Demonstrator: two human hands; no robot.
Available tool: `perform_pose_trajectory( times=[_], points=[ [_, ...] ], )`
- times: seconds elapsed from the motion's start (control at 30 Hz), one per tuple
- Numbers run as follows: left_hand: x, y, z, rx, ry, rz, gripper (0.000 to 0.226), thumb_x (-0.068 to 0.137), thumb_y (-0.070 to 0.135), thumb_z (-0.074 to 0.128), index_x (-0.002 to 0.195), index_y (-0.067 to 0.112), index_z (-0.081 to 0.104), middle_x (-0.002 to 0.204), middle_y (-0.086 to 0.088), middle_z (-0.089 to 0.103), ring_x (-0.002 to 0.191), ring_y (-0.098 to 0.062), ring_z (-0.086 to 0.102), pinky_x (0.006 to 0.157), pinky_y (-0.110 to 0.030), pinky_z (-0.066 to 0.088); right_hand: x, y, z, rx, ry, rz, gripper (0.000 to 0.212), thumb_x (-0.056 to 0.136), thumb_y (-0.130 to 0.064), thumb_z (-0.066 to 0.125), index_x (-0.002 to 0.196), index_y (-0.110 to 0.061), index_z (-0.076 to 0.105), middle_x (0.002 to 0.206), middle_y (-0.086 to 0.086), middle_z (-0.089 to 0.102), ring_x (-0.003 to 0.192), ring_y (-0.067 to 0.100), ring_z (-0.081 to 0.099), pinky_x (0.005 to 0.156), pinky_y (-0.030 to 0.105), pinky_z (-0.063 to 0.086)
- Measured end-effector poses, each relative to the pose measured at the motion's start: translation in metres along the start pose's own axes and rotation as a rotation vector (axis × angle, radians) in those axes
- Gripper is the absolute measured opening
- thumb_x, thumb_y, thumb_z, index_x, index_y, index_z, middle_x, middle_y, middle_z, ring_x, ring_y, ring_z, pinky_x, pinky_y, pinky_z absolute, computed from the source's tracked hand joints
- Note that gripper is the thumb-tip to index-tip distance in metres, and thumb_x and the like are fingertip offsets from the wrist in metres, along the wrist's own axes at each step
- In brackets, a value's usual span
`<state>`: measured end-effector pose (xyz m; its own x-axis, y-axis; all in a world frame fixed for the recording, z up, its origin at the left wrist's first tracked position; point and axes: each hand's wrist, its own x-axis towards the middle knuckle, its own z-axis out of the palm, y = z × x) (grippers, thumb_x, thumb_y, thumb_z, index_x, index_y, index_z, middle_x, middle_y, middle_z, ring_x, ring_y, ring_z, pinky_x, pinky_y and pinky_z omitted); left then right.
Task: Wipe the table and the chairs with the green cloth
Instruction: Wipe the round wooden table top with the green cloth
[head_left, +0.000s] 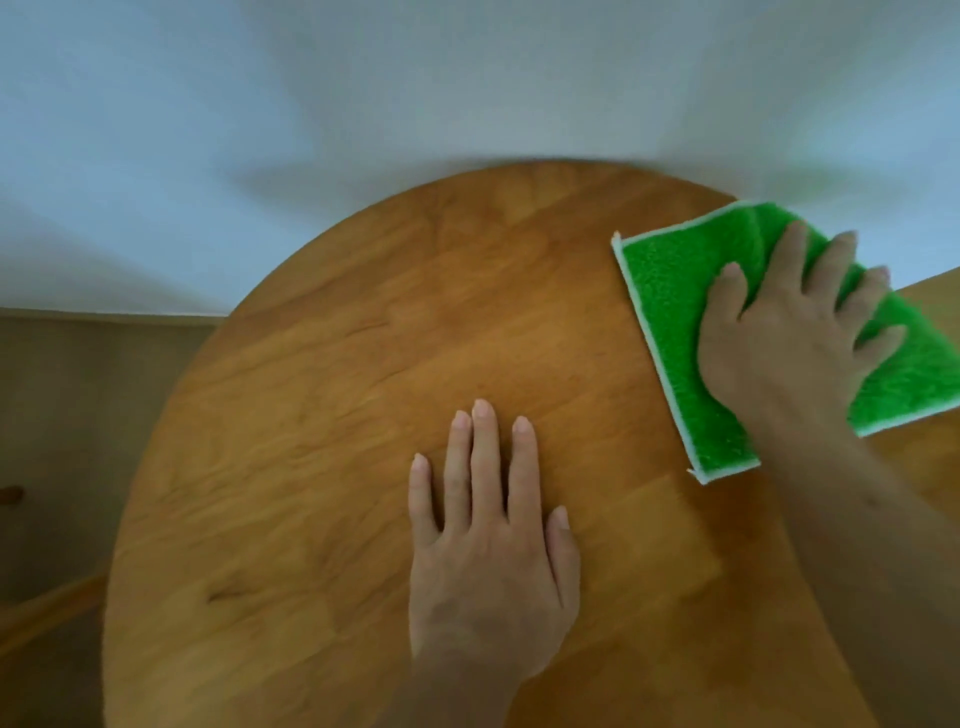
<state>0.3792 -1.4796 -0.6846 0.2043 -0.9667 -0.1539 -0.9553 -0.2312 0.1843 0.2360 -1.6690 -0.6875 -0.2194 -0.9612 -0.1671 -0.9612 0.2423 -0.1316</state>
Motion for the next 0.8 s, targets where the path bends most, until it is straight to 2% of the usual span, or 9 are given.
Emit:
perform_pose_trajectory(
  times=[0.07, 0.3, 0.37, 0.47, 0.57, 0.8],
  points=[
    [0.0, 0.001, -0.001, -0.004, 0.011, 0.0, 0.062, 0.092, 0.042, 0.036, 0.145, 0.009, 0.038, 0.153, -0.017, 0.034, 0.142, -0.031, 0.028, 0.112, -0.053, 0.018, 0.0, -0.036, 0.005, 0.001, -0.013, -0.059, 0.068, 0.097, -0.055, 0.014, 0.155, -0.022, 0.001, 0.162, 0.009, -0.006, 0.147, 0.038, -0.008, 0.113, 0.064, -0.001],
    [0.001, 0.001, -0.003, 0.045, 0.007, 0.005, 0.065, 0.084, 0.04, 0.04, 0.139, 0.006, 0.049, 0.149, -0.019, 0.039, 0.139, -0.033, 0.034, 0.108, -0.053, 0.021, -0.033, -0.156, 0.03, -0.026, -0.083, -0.639, 0.067, 0.096, -0.055, 0.02, 0.154, -0.026, 0.003, 0.163, 0.005, -0.006, 0.147, 0.036, -0.011, 0.111, 0.062, -0.009],
    [0.001, 0.0, -0.002, 0.099, -0.025, 0.021, 0.071, 0.08, 0.043, 0.044, 0.14, 0.005, 0.048, 0.15, -0.02, 0.038, 0.14, -0.034, 0.032, 0.108, -0.053, 0.019, -0.037, -0.165, 0.032, -0.039, -0.12, -0.778, 0.065, 0.097, -0.055, 0.021, 0.154, -0.03, 0.004, 0.163, 0.002, -0.006, 0.147, 0.033, -0.012, 0.111, 0.061, -0.01],
    [0.001, 0.003, -0.002, 0.06, 0.008, -0.007, 0.065, 0.087, 0.04, 0.039, 0.141, 0.005, 0.046, 0.152, -0.019, 0.036, 0.141, -0.031, 0.028, 0.11, -0.052, 0.019, -0.026, -0.149, 0.029, -0.025, -0.109, -0.867, 0.062, 0.097, -0.058, 0.02, 0.154, -0.034, 0.007, 0.163, -0.003, -0.002, 0.148, 0.026, -0.008, 0.114, 0.055, -0.007],
    [0.002, 0.006, 0.001, 0.029, 0.045, -0.007, 0.063, 0.09, 0.039, 0.037, 0.143, 0.006, 0.042, 0.152, -0.019, 0.035, 0.141, -0.031, 0.027, 0.111, -0.053, 0.02, -0.005, -0.115, 0.022, -0.03, -0.092, -0.833, 0.061, 0.096, -0.06, 0.018, 0.153, -0.038, 0.009, 0.163, -0.007, 0.001, 0.149, 0.022, -0.004, 0.116, 0.051, -0.002],
    [0.002, 0.005, 0.002, 0.027, 0.03, -0.01, 0.062, 0.094, 0.041, 0.033, 0.145, 0.008, 0.039, 0.154, -0.017, 0.033, 0.143, -0.029, 0.023, 0.112, -0.051, 0.015, 0.028, 0.016, -0.002, -0.073, -0.023, -0.463, 0.067, 0.091, -0.068, 0.012, 0.152, -0.04, 0.007, 0.163, -0.005, 0.006, 0.149, 0.024, 0.005, 0.117, 0.053, 0.007]
  ],
)
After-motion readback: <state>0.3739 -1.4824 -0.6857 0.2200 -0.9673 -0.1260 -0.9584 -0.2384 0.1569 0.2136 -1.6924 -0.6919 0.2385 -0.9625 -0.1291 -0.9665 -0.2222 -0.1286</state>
